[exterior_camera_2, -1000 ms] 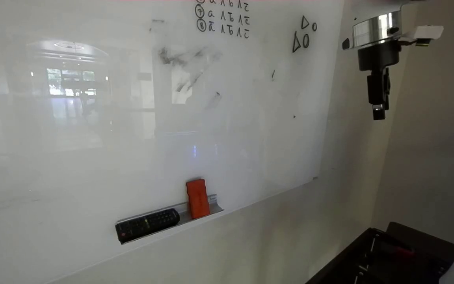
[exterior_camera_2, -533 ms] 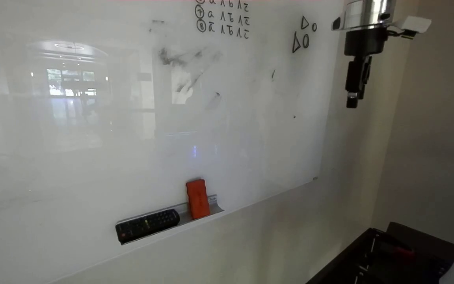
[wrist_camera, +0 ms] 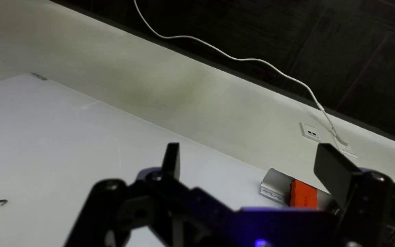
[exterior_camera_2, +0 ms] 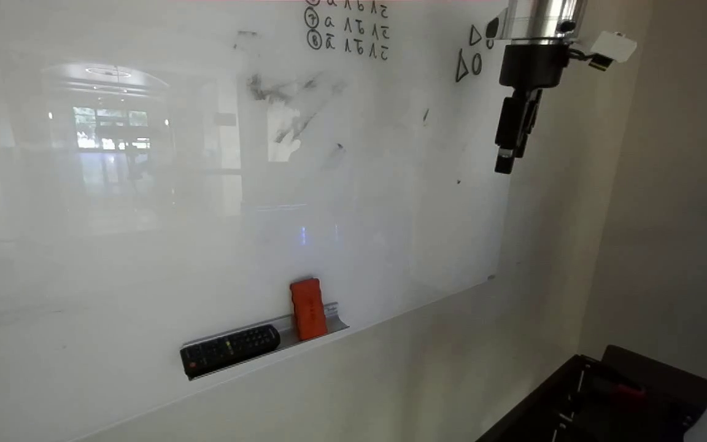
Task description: Pick up the eraser and wipe the white board with it.
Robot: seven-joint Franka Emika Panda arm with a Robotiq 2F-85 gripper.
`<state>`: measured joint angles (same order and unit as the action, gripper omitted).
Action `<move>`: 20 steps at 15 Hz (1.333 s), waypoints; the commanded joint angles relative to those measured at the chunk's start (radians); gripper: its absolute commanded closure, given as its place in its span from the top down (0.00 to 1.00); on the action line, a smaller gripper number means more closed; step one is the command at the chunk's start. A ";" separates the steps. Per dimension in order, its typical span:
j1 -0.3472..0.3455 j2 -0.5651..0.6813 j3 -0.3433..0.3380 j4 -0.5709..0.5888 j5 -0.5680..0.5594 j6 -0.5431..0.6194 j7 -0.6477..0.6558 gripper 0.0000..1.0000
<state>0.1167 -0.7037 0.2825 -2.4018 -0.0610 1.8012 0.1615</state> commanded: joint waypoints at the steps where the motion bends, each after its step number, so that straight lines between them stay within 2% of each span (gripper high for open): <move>1: 0.016 0.007 -0.012 0.006 -0.009 -0.004 0.009 1.00; 2: 0.016 0.008 -0.013 0.007 -0.009 -0.004 0.009 1.00; 5: -0.013 0.073 0.060 0.030 -0.061 0.035 0.118 1.00; 10: -0.010 0.217 0.159 0.054 -0.123 0.127 0.290 1.00; 17: 0.010 0.359 0.174 0.011 -0.175 0.378 0.396 1.00; 20: 0.008 0.404 0.194 -0.013 -0.237 0.469 0.487 1.00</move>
<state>0.1176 -0.3392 0.4621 -2.3983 -0.2385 2.1977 0.5558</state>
